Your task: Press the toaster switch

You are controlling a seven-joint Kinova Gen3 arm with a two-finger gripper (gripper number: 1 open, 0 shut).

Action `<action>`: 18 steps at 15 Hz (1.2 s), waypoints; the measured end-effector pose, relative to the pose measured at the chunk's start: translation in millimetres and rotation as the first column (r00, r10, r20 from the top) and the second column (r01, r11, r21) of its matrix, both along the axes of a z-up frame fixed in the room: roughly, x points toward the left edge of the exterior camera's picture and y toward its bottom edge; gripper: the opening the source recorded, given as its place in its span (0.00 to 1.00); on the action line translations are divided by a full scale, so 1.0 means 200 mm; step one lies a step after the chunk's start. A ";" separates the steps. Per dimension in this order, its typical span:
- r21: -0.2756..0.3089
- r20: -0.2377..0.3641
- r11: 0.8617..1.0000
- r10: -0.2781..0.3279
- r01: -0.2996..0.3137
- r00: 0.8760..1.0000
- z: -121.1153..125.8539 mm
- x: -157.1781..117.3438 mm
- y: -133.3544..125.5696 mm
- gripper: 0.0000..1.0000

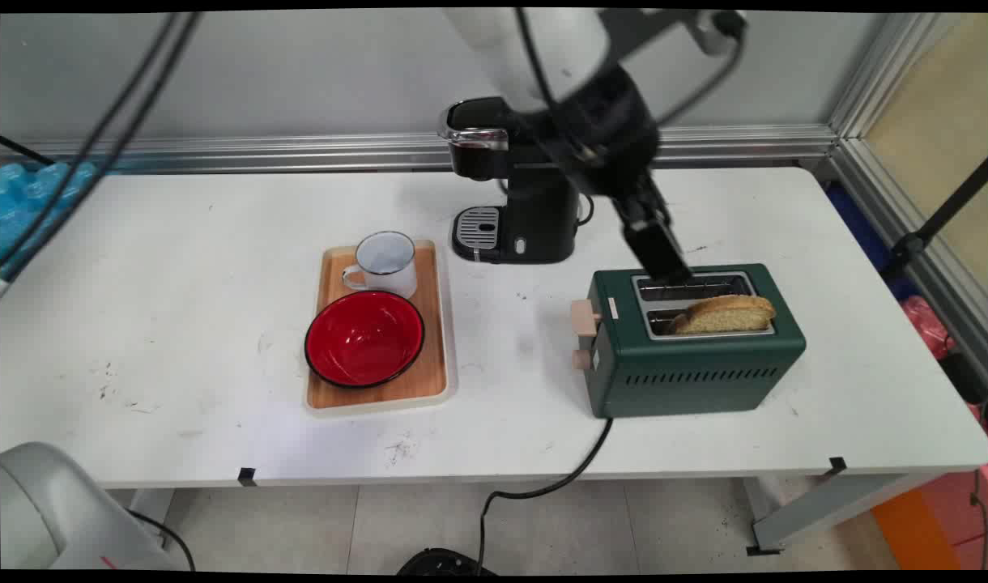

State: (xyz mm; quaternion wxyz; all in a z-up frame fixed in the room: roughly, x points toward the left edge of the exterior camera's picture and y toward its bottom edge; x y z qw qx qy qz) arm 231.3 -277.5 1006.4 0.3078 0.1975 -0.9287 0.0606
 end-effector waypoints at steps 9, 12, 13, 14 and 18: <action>-0.003 0.076 1.000 0.022 -0.022 0.997 0.01 0.38 0.13 1.00; 0.002 0.095 1.000 0.027 -0.028 0.995 -0.08 0.43 0.14 1.00; 0.003 0.099 1.000 0.028 -0.028 0.995 -0.11 0.43 0.14 1.00; 0.002 0.102 1.000 0.028 -0.028 0.994 -0.13 0.43 0.14 1.00; -0.005 0.110 1.000 0.027 -0.027 0.994 -0.26 0.42 0.11 1.00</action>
